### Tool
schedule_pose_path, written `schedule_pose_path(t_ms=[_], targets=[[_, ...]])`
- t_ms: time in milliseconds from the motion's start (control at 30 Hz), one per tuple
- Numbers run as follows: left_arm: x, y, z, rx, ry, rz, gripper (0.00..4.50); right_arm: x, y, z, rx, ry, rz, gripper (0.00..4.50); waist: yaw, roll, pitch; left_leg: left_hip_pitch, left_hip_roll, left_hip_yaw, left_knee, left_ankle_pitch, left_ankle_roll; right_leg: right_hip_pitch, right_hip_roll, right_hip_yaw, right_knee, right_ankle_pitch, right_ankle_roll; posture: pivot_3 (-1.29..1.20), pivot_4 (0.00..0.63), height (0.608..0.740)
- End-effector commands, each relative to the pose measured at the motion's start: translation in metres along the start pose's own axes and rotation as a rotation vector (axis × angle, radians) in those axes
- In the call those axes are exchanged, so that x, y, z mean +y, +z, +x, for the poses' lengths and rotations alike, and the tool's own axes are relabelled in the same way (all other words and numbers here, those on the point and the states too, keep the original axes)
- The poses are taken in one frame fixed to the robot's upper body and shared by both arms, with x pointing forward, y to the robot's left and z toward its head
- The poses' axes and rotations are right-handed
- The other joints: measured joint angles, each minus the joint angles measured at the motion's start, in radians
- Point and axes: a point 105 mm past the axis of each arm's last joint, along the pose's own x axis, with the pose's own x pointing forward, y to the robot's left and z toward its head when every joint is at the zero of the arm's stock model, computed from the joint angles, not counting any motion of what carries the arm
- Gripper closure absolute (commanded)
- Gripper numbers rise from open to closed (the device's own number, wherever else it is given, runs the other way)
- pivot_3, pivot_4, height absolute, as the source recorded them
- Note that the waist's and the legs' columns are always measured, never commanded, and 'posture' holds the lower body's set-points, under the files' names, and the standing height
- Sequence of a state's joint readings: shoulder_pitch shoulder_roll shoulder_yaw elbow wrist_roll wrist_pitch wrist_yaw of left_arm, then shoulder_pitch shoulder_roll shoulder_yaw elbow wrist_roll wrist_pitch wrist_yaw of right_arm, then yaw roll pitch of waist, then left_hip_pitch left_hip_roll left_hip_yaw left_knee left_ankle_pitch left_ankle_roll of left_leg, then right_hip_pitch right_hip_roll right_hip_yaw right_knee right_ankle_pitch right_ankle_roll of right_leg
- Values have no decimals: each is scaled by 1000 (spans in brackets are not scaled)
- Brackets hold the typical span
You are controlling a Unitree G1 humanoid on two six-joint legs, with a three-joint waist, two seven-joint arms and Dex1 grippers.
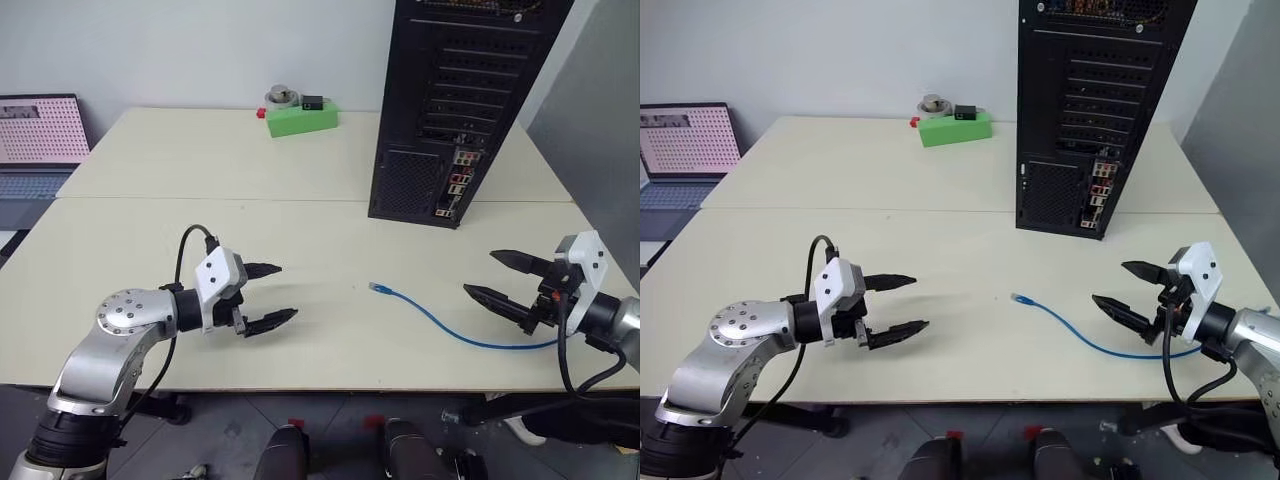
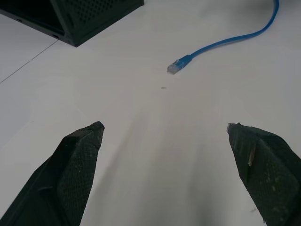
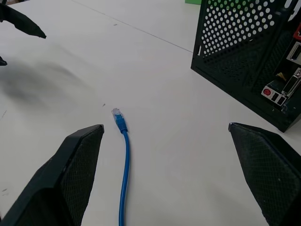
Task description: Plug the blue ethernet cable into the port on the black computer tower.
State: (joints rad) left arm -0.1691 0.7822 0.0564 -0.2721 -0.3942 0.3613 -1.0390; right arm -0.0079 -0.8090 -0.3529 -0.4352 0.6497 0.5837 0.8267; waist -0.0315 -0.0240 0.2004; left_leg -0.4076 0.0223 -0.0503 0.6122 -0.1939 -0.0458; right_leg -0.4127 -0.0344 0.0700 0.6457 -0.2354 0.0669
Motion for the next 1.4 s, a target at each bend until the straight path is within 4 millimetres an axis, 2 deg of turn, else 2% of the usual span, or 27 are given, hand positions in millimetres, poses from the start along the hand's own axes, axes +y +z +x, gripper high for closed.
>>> schedule_pose_path(t_ms=[33,267,633,933,1200,1300,1400], targets=[[-3,12,-4,-26,-25,72,17,5,10,0,-27,15,-44,0,0,0,0,0,0,0,0,0,0,0,0,0,0,0,0,0,150,740],[-7,6,-4,17,-40,89,17,11,7,7,-24,39,-42,0,0,0,0,0,0,0,0,0,0,0,0,0,0,0,0,0,150,740],[-11,-2,-2,68,-55,92,17,37,-10,33,3,123,-48,0,0,-1,0,0,1,0,0,0,0,0,1,0,0,0,0,0,150,740],[-22,19,17,-53,-159,65,17,38,-44,71,50,133,-60,0,-1,-3,-2,0,1,0,0,0,0,0,2,0,0,0,-1,0,150,740],[-24,21,29,-56,-220,120,17,35,-60,97,68,144,-84,0,-1,-3,-2,1,4,0,0,0,0,0,4,0,0,1,0,0,150,740],[-25,20,34,-57,-231,129,0,35,-63,102,74,142,-103,434,-1,-3,-2,1,4,0,0,0,0,0,5,0,1,3,2,0,150,740],[-26,18,38,-53,-240,126,0,36,-66,104,83,143,-113,1133,-1,-3,-2,1,4,0,0,0,0,0,5,0,1,3,2,0,150,740]])
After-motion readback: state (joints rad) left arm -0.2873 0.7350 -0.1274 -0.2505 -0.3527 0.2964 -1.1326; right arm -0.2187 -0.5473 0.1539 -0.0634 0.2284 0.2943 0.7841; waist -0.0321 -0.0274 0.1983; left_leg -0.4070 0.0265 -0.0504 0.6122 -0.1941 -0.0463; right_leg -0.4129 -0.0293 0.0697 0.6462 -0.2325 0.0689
